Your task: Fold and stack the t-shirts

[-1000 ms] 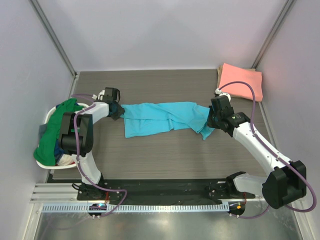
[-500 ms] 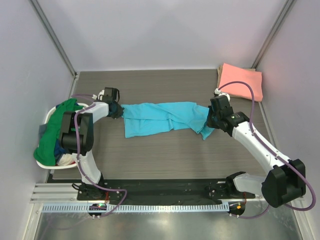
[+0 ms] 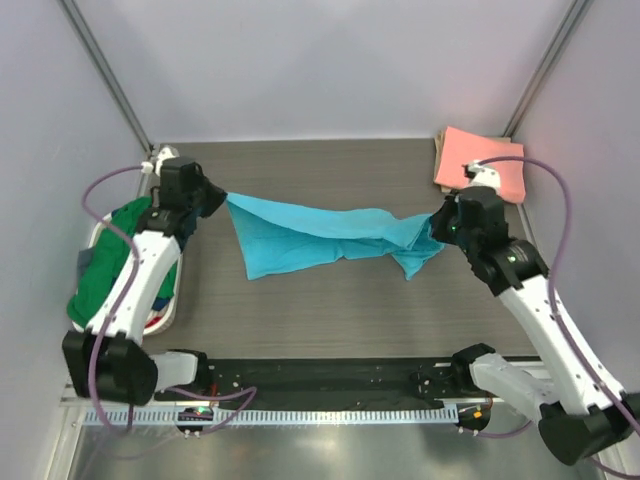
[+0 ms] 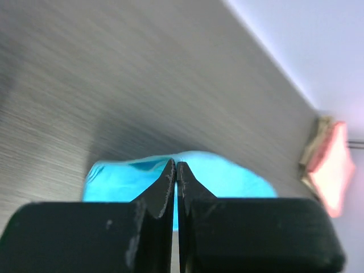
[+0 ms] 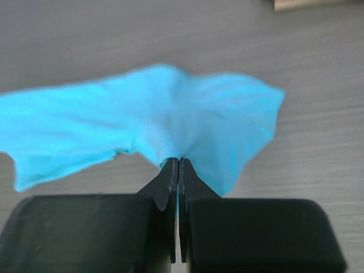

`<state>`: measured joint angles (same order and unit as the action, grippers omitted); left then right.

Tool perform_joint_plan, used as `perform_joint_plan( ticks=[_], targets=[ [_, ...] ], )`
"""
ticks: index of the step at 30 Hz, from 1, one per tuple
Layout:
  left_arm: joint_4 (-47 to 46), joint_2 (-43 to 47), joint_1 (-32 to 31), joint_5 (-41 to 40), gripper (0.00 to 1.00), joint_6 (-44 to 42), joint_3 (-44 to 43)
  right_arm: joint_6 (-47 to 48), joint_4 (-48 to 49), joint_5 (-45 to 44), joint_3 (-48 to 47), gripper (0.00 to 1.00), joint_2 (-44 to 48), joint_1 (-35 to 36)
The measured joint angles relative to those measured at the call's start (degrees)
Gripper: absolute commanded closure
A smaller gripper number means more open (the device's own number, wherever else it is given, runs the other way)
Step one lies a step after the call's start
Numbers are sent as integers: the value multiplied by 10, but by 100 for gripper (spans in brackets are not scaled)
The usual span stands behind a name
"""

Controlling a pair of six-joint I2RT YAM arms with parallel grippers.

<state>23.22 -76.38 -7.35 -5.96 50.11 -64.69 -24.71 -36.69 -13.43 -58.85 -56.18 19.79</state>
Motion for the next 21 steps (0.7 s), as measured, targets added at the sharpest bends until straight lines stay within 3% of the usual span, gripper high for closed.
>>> perform_joint_plan(
  ticks=[12,21],
  targets=[
    [145,290,0,1,100,-14,-139,12,-90,-73,-250,99,181,0],
    [220,391,0,11,100,-26,-290,37,-131,-91,-447,99,228,0]
  ],
)
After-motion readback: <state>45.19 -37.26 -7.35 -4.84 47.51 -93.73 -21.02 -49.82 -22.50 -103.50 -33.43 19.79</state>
